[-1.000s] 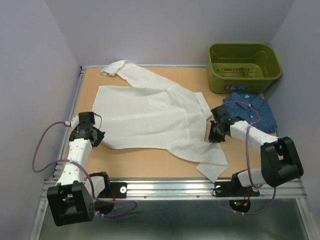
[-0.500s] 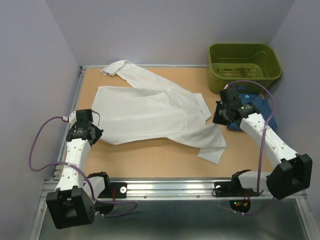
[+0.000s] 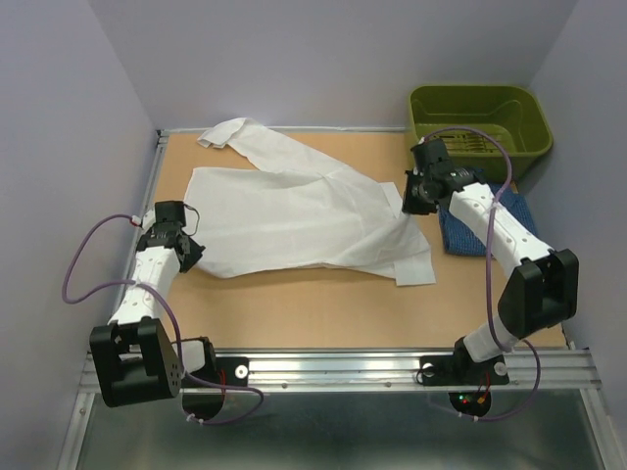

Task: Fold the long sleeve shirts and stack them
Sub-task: Fold the shirt

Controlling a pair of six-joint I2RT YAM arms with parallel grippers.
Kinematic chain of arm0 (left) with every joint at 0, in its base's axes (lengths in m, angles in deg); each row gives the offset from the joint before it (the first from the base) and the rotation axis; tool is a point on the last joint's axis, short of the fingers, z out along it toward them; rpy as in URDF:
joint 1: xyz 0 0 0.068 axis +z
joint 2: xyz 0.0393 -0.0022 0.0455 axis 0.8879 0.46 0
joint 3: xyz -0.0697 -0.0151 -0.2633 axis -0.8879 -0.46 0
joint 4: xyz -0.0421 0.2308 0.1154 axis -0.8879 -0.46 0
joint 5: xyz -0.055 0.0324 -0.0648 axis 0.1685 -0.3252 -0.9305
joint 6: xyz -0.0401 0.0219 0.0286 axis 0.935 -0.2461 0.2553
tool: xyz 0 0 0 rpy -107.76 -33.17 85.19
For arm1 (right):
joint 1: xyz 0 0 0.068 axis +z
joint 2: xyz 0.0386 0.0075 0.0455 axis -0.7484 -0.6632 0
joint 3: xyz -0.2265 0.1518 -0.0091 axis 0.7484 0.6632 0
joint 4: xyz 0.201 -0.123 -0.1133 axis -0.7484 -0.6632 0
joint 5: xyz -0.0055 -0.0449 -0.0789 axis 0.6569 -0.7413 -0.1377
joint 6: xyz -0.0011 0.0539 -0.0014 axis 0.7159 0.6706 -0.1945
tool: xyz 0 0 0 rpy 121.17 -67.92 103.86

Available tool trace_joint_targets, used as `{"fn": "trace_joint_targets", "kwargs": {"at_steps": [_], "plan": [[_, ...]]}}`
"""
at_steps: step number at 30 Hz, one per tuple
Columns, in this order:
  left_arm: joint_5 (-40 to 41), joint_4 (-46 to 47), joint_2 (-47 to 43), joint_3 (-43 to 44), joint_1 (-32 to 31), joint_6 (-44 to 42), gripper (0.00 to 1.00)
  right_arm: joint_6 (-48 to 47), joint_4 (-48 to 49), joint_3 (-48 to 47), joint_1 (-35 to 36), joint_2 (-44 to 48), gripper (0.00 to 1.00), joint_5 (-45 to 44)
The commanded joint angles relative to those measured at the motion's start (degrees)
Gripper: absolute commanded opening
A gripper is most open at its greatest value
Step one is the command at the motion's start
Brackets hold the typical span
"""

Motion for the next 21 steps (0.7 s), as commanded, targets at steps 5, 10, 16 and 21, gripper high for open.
{"fn": "trace_joint_targets", "kwargs": {"at_steps": [5, 10, 16, 21], "plan": [[1.9, 3.0, 2.5, 1.5, 0.2, -1.5, 0.10, -5.7, 3.2, -14.5, -0.3, -5.5, 0.01, 1.1], [2.1, 3.7, 3.7, 1.2, 0.2, -1.5, 0.10, -7.1, 3.7, -19.5, 0.0, -8.9, 0.01, 2.5], [2.3, 5.1, 5.2, 1.0, 0.2, -1.1, 0.11, -9.2, 6.4, -22.5, 1.4, -13.3, 0.02, 4.0], [2.9, 6.2, 6.8, 0.8, 0.2, -0.6, 0.13, -10.1, 8.3, -23.1, 2.4, -16.7, 0.13, 3.7]]}}
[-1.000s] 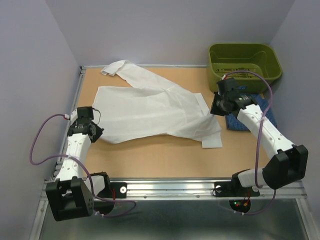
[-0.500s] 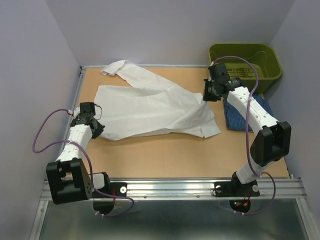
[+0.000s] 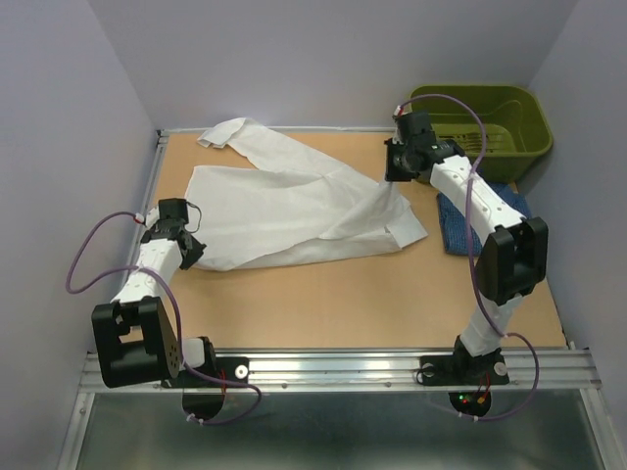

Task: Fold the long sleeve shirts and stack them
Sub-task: Fold the shirt

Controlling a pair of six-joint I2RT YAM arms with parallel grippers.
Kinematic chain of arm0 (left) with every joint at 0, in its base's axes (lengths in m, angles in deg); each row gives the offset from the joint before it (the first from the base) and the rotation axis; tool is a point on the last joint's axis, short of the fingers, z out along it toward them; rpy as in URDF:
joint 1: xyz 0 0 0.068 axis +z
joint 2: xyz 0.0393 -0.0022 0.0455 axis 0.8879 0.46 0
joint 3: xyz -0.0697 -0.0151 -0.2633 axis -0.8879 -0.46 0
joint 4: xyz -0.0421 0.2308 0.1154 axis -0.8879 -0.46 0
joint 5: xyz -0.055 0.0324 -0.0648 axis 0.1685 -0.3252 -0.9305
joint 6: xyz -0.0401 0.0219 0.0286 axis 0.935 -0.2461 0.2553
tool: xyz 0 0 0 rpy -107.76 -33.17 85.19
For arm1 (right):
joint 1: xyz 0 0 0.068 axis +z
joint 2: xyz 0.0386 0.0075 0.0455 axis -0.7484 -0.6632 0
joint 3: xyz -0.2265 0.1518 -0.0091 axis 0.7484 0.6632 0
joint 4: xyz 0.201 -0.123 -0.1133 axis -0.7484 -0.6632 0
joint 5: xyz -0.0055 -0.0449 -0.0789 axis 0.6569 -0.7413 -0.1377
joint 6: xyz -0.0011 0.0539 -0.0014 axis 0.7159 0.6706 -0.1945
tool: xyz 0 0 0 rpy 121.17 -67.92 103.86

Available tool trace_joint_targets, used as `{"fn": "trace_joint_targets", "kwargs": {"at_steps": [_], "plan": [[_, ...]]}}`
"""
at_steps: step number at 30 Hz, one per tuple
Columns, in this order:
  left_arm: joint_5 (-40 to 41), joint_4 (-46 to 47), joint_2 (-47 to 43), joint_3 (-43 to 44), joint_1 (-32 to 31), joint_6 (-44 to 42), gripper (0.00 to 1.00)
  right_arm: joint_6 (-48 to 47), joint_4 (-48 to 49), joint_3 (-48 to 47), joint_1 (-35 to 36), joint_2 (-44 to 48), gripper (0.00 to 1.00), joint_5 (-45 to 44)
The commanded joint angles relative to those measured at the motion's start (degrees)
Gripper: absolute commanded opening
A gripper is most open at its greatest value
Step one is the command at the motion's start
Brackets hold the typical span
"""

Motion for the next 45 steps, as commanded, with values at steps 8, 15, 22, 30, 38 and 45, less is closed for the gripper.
{"fn": "trace_joint_targets", "kwargs": {"at_steps": [8, 15, 22, 30, 38, 45], "plan": [[2.5, 2.7, 5.5, 3.3, 0.3, 1.5, 0.18, -3.4, 5.2, -8.3, 2.2, -6.4, 0.17, -0.7], [4.0, 1.6, 9.2, 8.4, 0.4, 2.6, 0.34, -4.2, 5.3, -3.9, 2.2, -2.1, 0.55, -3.8], [4.4, 0.2, 12.9, 15.7, 1.7, 1.8, 0.61, -3.6, 6.6, 8.5, 2.7, 7.5, 0.79, -1.7], [1.2, -1.0, 10.0, 15.4, 2.8, 2.0, 0.79, 0.9, 13.1, 26.6, 4.1, 18.8, 0.80, 9.5], [-8.0, 5.0, 4.2, 5.6, 0.4, 3.2, 0.69, 1.9, 18.8, 35.8, 4.1, 21.2, 0.79, 12.9], [-7.4, 7.4, 9.9, 6.0, 0.0, 1.9, 0.53, 5.4, 23.9, 39.0, 4.1, 18.6, 0.66, 14.2]]}}
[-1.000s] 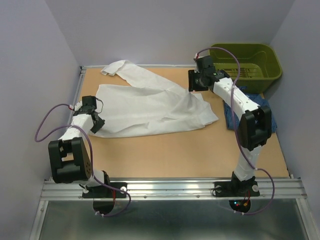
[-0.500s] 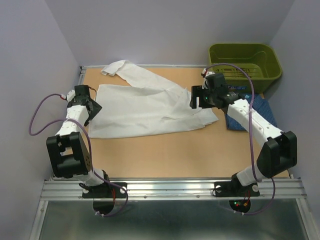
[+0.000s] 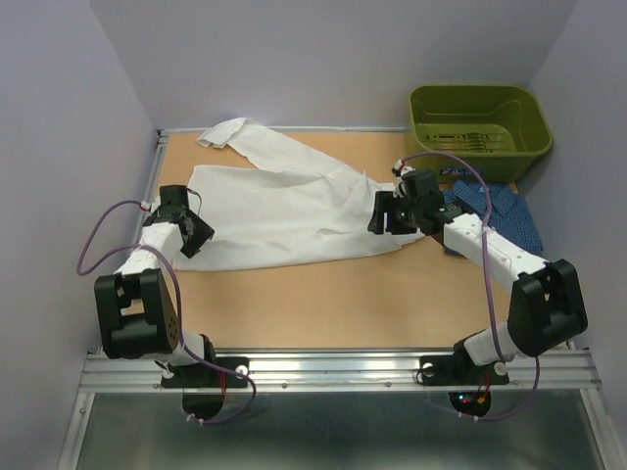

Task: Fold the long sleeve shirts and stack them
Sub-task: Fold the shirt

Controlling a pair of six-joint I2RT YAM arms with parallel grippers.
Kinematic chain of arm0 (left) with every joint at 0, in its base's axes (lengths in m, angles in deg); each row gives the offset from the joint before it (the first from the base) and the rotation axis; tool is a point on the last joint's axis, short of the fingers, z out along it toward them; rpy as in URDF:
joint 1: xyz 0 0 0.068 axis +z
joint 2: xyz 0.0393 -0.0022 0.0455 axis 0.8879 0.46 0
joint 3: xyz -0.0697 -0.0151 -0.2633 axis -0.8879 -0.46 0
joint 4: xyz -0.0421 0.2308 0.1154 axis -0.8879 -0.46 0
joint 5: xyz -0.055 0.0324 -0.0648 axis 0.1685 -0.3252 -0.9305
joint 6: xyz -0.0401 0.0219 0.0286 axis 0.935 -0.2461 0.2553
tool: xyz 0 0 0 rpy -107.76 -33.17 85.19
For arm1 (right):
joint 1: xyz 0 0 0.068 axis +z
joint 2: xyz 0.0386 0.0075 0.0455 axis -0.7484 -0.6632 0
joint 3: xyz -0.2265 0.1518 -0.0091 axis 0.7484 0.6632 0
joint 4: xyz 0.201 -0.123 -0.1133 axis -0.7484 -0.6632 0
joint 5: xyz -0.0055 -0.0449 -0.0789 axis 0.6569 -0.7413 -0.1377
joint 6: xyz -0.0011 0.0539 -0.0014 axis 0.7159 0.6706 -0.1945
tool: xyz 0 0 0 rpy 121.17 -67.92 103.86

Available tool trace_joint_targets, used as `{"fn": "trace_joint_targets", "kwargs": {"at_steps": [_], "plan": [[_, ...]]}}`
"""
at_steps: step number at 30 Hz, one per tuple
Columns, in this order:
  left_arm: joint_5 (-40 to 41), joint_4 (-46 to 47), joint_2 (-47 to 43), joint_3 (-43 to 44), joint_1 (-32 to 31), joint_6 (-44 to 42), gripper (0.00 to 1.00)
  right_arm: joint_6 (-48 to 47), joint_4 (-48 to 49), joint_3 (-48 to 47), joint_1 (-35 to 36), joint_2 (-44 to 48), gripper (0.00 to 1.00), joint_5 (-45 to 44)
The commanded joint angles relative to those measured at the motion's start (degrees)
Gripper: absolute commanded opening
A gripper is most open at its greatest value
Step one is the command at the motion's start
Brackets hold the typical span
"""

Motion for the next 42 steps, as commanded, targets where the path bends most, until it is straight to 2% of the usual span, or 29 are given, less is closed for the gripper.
{"fn": "trace_joint_targets", "kwargs": {"at_steps": [1, 3, 7, 13, 16, 19, 21, 22, 25, 26, 29, 31, 35, 39, 42], "plan": [[0.3, 3.1, 2.5, 0.5, -0.1, -0.9, 0.51, 2.8, 6.9, 2.3, 0.2, -2.2, 0.63, 0.6], [1.6, 4.0, 4.5, 0.7, 0.0, -0.9, 0.49, 3.4, 7.9, 3.5, 0.2, -3.2, 0.58, -0.4], [5.0, 4.7, 8.8, 1.3, 0.5, 0.1, 0.49, 4.5, 8.1, 5.7, 0.1, -6.0, 0.57, -5.5], [6.1, 4.9, 13.0, 1.8, 2.0, -0.1, 0.49, 6.4, 8.0, 8.5, -0.1, -8.0, 0.54, -11.8], [8.0, 4.5, 11.9, 1.6, 2.4, -0.3, 0.54, 6.6, 7.4, 9.0, -0.4, -5.3, 0.55, -13.1], [9.2, 4.6, 9.7, 1.1, 2.4, -1.2, 0.67, 6.9, 5.6, 8.3, -1.1, -0.4, 0.58, -17.1], [9.8, 4.7, 7.0, 1.1, 2.4, -2.2, 0.75, 7.2, 3.7, 7.1, -4.2, 1.8, 0.64, -17.6], [10.1, 4.8, 5.1, 1.2, 2.4, -2.5, 0.81, 7.5, 2.5, 6.5, -7.1, 2.4, 0.71, -17.4], [10.1, 5.7, 1.1, 1.0, 2.3, -4.7, 0.91, 10.1, 1.6, 6.1, -12.3, 3.4, 0.82, -14.5], [10.1, 5.7, 0.1, 0.9, 2.2, -5.3, 0.91, 10.9, 1.6, 6.1, -13.0, 3.3, 0.82, -13.2], [9.5, 7.2, -3.7, -0.6, 1.2, -6.9, 0.98, 16.5, 1.7, 7.1, -14.7, 2.7, 0.90, -7.2], [8.8, 8.2, -6.9, -2.4, 0.2, -8.5, 0.99, 20.3, 2.5, 8.8, -14.7, 2.7, 0.93, -5.2], [11.2, 10.4, -12.8, -5.5, -5.3, -11.8, 0.99, 24.5, 7.8, 13.2, -15.0, 4.1, 0.94, -5.3], [14.6, 10.4, -16.9, -7.3, -12.2, -13.7, 0.99, 28.5, 12.1, 17.1, -16.0, 4.1, 0.91, -2.6], [15.6, 11.2, -18.0, -9.0, -13.5, -14.5, 0.99, 33.5, 16.7, 20.8, -15.9, 4.0, 0.89, -0.7]]}}
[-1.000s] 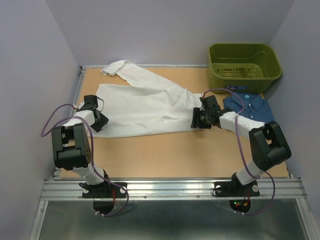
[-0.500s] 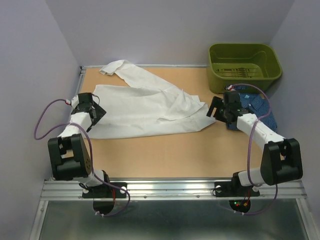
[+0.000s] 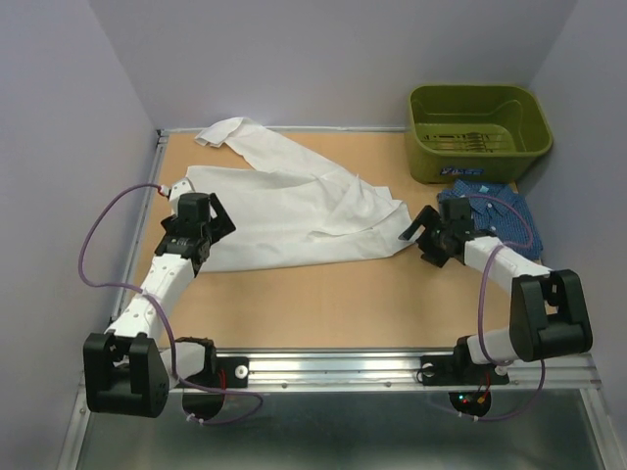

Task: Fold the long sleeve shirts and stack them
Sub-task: Fold the shirt

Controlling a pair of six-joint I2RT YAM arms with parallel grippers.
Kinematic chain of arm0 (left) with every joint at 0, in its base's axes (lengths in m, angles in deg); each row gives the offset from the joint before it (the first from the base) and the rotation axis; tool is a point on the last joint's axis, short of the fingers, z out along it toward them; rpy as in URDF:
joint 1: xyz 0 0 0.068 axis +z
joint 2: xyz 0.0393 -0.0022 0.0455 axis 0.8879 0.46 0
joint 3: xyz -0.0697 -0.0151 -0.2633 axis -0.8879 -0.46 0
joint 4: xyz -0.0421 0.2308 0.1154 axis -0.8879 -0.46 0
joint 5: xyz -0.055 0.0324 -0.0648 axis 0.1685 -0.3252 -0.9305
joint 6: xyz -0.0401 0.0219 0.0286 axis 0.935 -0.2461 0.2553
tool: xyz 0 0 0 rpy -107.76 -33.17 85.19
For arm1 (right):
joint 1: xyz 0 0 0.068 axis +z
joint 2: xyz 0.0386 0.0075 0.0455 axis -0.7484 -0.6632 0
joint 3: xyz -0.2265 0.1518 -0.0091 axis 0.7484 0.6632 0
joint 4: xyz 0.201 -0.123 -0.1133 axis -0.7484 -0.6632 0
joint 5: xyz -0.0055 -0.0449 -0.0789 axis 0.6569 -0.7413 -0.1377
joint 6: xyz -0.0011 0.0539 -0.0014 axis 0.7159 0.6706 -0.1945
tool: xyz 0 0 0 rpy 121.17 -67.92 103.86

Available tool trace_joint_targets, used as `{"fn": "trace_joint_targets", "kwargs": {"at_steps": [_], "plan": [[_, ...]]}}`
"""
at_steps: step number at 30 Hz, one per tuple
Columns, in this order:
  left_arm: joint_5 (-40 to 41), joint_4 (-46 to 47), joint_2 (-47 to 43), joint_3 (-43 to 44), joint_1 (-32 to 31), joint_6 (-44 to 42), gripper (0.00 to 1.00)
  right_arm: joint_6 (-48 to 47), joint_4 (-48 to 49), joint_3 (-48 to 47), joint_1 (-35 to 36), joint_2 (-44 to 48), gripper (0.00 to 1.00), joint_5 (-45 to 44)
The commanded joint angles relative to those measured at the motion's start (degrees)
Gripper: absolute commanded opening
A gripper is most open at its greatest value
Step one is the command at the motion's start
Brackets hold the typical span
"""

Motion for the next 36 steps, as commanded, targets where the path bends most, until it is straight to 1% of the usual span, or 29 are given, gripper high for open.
{"fn": "trace_joint_targets", "kwargs": {"at_steps": [1, 5, 7, 8, 11, 14, 17, 23, 24, 25, 26, 29, 30, 32, 33, 35, 36], "plan": [[3.9, 2.4, -2.0, -1.6, -1.5, -3.1, 0.99, 8.5, 9.8, 4.9, -0.6, 1.4, 0.89, 3.3], [4.3, 2.9, -1.0, -0.9, -1.6, -3.1, 0.99, 12.5, 18.6, 11.0, -0.6, 1.5, 0.84, 3.7], [4.4, 2.9, -0.5, -0.5, -1.6, -3.1, 0.99, 14.2, 21.0, 12.6, -0.7, 1.2, 0.83, 3.8], [4.4, 2.9, -0.2, -0.4, -1.6, -3.0, 0.99, 14.9, 23.6, 13.9, -0.7, 0.8, 0.81, 3.8], [4.1, 3.1, 0.4, -0.1, -1.6, -2.9, 0.99, 15.8, 28.9, 15.6, -0.8, -0.7, 0.78, 4.1], [4.4, 3.0, 0.6, 0.0, -1.6, -3.0, 0.99, 17.4, 34.1, 17.6, -0.9, -3.8, 0.72, 4.3], [5.1, 3.1, 0.3, -0.1, -1.6, -2.9, 0.99, 17.7, 35.3, 18.1, -0.9, -5.5, 0.69, 2.7], [5.1, 3.1, 0.5, -0.2, -1.6, -2.9, 0.99, 16.8, 37.9, 17.9, -1.4, -8.4, 0.53, 1.2], [5.1, 3.2, 0.5, -0.2, -1.6, -3.0, 0.99, 16.2, 38.2, 17.7, -1.4, -8.7, 0.44, 1.1], [5.1, 3.2, 0.6, -0.1, -1.6, -3.0, 0.99, 15.8, 38.5, 17.6, -1.4, -8.9, 0.39, 0.6], [5.1, 3.1, 0.6, -0.1, -1.6, -3.0, 0.99, 15.1, 38.4, 17.0, -1.4, -8.9, 0.28, 0.5], [5.3, 3.1, 0.6, -0.3, -1.6, -3.0, 0.99, 10.6, 38.0, 15.7, -1.4, -7.8, 0.12, -0.7], [5.3, 3.2, 0.6, -0.3, -1.6, -3.1, 0.99, 6.9, 37.5, 14.0, -1.4, -7.2, 0.04, -1.0], [5.3, 3.2, 0.6, -0.3, -1.6, -2.9, 0.99, 1.7, 35.7, 11.4, -1.4, -6.2, 0.03, -1.6], [5.2, 3.2, 0.6, -0.3, -1.6, -3.0, 0.99, -4.8, 33.1, 9.5, -1.4, -5.6, 0.00, -1.3], [5.3, 3.2, 0.7, -0.2, -1.6, -2.9, 0.99, -10.6, 29.7, 4.4, -1.4, -5.1, 0.01, -1.3], [5.3, 3.2, 0.8, -0.1, -1.6, -2.9, 0.99, -15.9, 28.9, 2.9, -1.4, -4.2, 0.01, -1.1]]}}
